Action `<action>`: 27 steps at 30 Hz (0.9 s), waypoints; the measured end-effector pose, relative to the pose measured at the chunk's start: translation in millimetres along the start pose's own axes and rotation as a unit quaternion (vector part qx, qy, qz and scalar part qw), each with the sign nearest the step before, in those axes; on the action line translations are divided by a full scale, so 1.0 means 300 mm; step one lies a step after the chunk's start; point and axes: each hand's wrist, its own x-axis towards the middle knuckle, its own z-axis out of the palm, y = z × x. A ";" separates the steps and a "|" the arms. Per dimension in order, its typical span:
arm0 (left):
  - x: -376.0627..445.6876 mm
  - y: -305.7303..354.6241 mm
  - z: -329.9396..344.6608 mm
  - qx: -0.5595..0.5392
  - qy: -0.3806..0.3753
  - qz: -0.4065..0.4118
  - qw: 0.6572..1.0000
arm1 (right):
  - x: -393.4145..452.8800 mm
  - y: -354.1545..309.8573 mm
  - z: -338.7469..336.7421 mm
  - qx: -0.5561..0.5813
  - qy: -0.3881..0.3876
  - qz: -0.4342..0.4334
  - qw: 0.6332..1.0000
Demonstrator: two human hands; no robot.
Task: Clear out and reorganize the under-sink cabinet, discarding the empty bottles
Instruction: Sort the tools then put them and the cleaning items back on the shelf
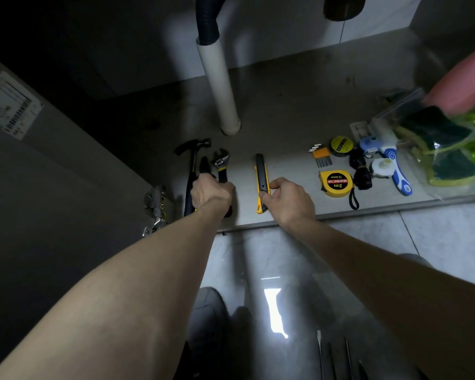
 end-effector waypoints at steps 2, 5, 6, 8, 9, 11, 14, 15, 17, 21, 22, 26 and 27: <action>0.002 -0.011 0.003 0.011 0.000 0.012 1.000 | 0.003 -0.001 0.005 -0.004 0.001 0.001 1.000; -0.002 -0.028 0.007 0.018 -0.003 0.030 0.999 | 0.006 -0.011 0.021 -0.009 -0.002 -0.001 1.000; -0.006 -0.034 0.004 0.017 0.002 0.040 0.999 | 0.008 -0.017 0.030 -0.009 -0.004 -0.002 1.000; -0.021 -0.056 -0.008 0.011 0.028 0.059 0.998 | 0.009 -0.030 0.047 -0.010 -0.011 -0.005 1.000; -0.032 -0.074 -0.018 0.012 0.044 0.064 0.997 | 0.009 -0.040 0.057 -0.011 -0.015 -0.008 1.000; -0.060 -0.122 -0.038 0.025 0.072 0.073 0.994 | 0.009 -0.062 0.077 -0.015 -0.023 -0.014 1.000; -0.117 -0.204 -0.059 0.040 0.084 0.105 0.990 | 0.005 -0.097 0.101 -0.019 -0.034 -0.020 0.999; -0.137 -0.223 -0.064 0.046 0.081 0.115 0.989 | 0.004 -0.107 0.107 -0.023 -0.037 -0.024 0.999; -0.173 -0.242 -0.071 0.054 0.072 0.122 0.988 | -0.004 -0.124 0.110 -0.031 -0.041 -0.030 0.998; -0.250 -0.254 -0.070 0.055 0.055 0.111 0.991 | -0.054 -0.106 0.066 -0.003 -0.039 -0.016 0.999; -0.277 -0.260 -0.069 0.053 0.044 0.108 0.992 | -0.085 -0.083 0.043 0.010 -0.038 -0.016 0.999; -0.418 -0.296 -0.042 0.021 -0.012 0.081 0.996 | -0.301 0.100 -0.055 0.051 -0.033 -0.018 0.998; -0.466 -0.312 -0.018 0.014 -0.038 0.069 0.997 | -0.370 0.167 -0.075 0.043 -0.038 -0.015 0.998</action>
